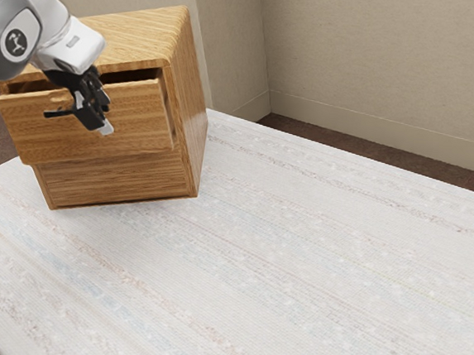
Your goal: Pull the drawer handle with one arm to open the drawer
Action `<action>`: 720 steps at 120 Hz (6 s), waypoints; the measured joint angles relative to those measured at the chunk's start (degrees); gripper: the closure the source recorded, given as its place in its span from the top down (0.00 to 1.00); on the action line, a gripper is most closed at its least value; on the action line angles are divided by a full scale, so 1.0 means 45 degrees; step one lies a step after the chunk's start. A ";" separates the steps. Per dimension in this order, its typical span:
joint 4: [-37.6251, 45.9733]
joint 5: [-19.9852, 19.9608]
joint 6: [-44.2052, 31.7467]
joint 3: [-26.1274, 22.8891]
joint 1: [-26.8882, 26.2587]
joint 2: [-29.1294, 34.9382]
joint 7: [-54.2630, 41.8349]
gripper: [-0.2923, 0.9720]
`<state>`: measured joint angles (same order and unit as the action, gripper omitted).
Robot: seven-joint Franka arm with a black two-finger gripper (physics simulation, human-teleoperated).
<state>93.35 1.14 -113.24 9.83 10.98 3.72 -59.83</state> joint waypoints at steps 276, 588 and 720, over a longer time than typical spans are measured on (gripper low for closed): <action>0.2120 0.0000 -0.0478 -0.0310 0.0826 0.1703 0.0132 0.57; 0.5524 0.0132 -0.0470 -0.0251 0.1025 0.5579 0.0724 0.52; 0.3831 0.0117 -0.0343 -0.1331 0.1024 0.5453 0.0876 0.56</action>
<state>110.59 1.67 -114.78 3.84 15.59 28.26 -55.89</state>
